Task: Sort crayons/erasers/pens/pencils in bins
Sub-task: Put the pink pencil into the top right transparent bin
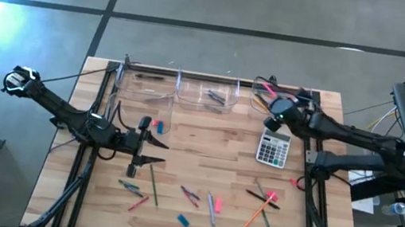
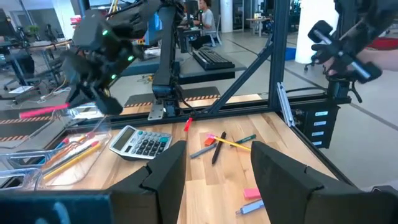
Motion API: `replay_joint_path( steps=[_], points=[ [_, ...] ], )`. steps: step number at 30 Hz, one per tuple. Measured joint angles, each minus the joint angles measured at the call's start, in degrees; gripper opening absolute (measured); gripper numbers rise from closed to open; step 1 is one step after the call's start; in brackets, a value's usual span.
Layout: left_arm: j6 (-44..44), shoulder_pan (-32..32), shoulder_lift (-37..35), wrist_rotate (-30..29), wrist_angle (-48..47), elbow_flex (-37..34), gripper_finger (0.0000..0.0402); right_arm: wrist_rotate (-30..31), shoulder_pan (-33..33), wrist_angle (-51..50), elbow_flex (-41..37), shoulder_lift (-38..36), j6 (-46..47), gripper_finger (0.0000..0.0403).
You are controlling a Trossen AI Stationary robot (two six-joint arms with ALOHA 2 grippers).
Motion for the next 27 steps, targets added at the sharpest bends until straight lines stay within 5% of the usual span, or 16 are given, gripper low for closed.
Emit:
replay_joint_path(
  steps=[5, 10, 18, 27],
  points=[
    [0.0, 0.0, 0.0, 0.0, -0.1, 0.0, 0.0167, -2.4, -4.4, 5.8, 0.0, 6.3, -6.9, 0.0023],
    [0.0, 0.0, 0.0, 0.0, -1.3, 0.0, 0.0167, -16.4, -10.2, 14.3, 0.0, 8.7, -13.5, 0.0022],
    [0.1, 0.0, 0.0, 0.0, -1.7, -0.2, 0.0167, -16.5, -20.1, 12.1, 0.1, 13.2, -14.3, 0.0022],
    [0.5, 0.0, 0.0, 0.0, -1.6, -0.2, 0.0167, -17.5, -22.1, 11.8, 0.1, 16.5, -14.2, 0.0062]
  ],
)
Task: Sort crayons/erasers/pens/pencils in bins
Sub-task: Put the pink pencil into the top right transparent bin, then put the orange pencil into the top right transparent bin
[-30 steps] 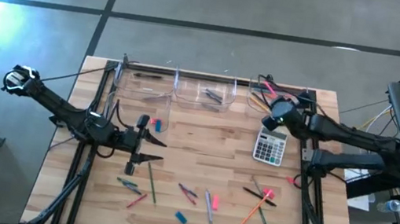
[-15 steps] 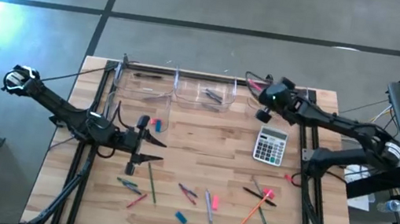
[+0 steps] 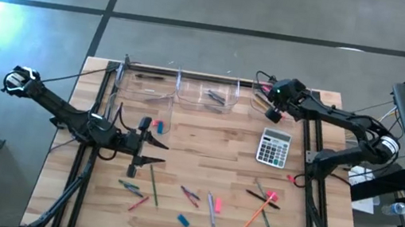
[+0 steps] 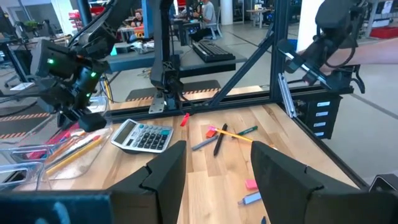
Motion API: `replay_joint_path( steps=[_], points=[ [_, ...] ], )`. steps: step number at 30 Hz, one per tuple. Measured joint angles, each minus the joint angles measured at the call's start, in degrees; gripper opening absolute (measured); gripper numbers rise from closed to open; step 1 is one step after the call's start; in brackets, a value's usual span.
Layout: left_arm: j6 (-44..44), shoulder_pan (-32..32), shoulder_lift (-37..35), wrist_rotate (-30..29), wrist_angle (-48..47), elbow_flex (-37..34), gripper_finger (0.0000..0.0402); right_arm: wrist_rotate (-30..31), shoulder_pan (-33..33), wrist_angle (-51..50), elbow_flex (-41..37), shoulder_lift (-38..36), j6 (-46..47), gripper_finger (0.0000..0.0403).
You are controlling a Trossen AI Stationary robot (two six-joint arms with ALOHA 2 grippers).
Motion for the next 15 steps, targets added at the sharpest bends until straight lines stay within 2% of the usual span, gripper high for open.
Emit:
replay_joint_path(
  steps=[6, 11, 13, 15],
  points=[
    [-0.3, 0.0, 0.0, 0.0, 0.0, 0.0, 0.0167, 0.0, 0.1, -1.0, 0.1, -1.6, 3.8, 0.0122],
    [-0.4, 0.0, 0.0, 0.0, 0.0, 0.0, 0.0167, -0.3, 1.2, -11.4, 4.8, -6.3, 12.6, 0.0156],
    [-0.4, 0.0, 0.0, 0.0, 0.0, 0.0, 0.0167, -2.8, 2.3, -17.8, 8.0, -8.6, 16.9, 0.0163],
    [-0.4, 0.0, 0.0, 0.0, 0.0, 0.0, 0.0167, -8.0, 3.6, -23.9, 11.3, -10.8, 21.7, 0.0165]
  ],
)
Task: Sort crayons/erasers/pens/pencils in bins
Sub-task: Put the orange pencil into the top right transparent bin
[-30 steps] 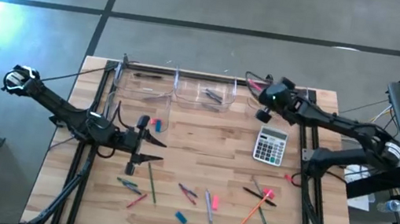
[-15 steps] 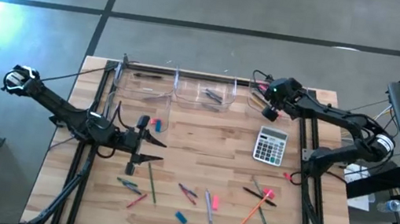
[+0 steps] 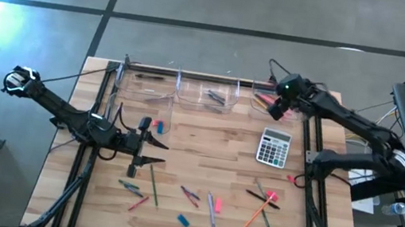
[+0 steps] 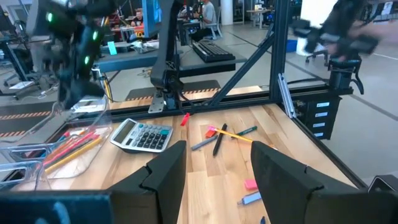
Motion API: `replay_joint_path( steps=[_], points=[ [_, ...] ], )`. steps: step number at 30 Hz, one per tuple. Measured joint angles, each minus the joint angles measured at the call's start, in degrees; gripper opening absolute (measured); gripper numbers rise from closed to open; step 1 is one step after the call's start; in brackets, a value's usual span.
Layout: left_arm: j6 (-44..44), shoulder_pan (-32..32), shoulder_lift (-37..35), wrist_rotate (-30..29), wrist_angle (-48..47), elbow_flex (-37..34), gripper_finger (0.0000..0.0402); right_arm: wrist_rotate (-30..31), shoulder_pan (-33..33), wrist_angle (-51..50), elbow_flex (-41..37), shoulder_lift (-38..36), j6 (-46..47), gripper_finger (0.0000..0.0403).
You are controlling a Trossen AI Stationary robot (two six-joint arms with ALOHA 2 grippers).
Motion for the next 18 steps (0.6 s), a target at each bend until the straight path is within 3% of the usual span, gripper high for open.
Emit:
replay_joint_path(
  steps=[4, 7, 12, 18],
  points=[
    [0.0, 0.0, 0.0, 0.0, 0.1, 0.0, 0.0167, -12.8, 4.3, -9.4, 5.5, -4.2, 10.0, 0.0166],
    [-0.2, 0.0, 0.0, 0.0, 0.6, 0.0, 0.0167, -18.1, 10.0, -16.3, 8.0, -6.8, 17.1, 0.0166],
    [-0.2, 0.0, 0.0, 0.0, 0.8, 0.0, 0.0167, -18.9, 24.5, -24.6, 9.2, -9.8, 33.0, 0.0167],
    [-2.1, 0.0, 0.0, 0.0, 1.0, 0.0, 0.0167, -14.1, 47.4, -22.4, 4.8, -10.7, 56.4, 0.0167]
  ],
)
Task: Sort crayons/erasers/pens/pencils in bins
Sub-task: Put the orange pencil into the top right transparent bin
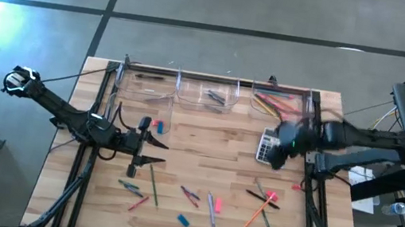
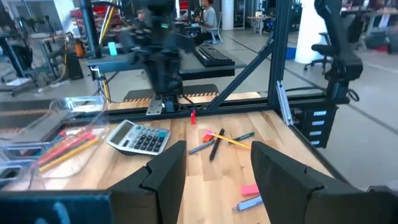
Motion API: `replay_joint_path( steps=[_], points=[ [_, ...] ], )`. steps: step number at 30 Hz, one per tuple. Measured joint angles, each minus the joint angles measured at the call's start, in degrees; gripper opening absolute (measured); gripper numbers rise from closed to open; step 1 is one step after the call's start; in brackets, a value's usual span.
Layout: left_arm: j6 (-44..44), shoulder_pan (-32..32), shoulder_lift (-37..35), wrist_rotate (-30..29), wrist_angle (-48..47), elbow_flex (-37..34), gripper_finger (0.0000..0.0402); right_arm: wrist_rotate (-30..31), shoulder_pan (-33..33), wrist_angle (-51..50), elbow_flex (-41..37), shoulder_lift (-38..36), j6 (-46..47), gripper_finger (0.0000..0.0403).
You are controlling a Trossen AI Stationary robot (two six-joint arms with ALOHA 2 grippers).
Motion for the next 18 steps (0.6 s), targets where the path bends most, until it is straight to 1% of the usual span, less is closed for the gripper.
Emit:
replay_joint_path(
  steps=[4, 8, 12, 18],
  points=[
    [-4.5, -0.1, 0.0, 0.0, 0.0, -0.1, 0.0167, 4.9, 13.9, 1.7, -3.3, 2.4, 16.1, 0.0167],
    [-10.2, -1.3, 1.2, 0.0, 0.1, -0.4, 0.0167, 5.8, 24.6, 1.7, -4.8, 7.0, 31.4, 0.0167],
    [-12.3, -4.6, 4.9, -0.9, 3.2, -0.5, 0.0166, 7.2, 32.2, 2.9, -4.9, 12.7, 44.9, 0.0167],
    [-13.0, -11.2, 10.9, -6.3, 12.3, 0.2, 0.0166, 7.4, 39.6, 7.5, -4.9, 20.5, 57.8, 0.0167]
  ],
)
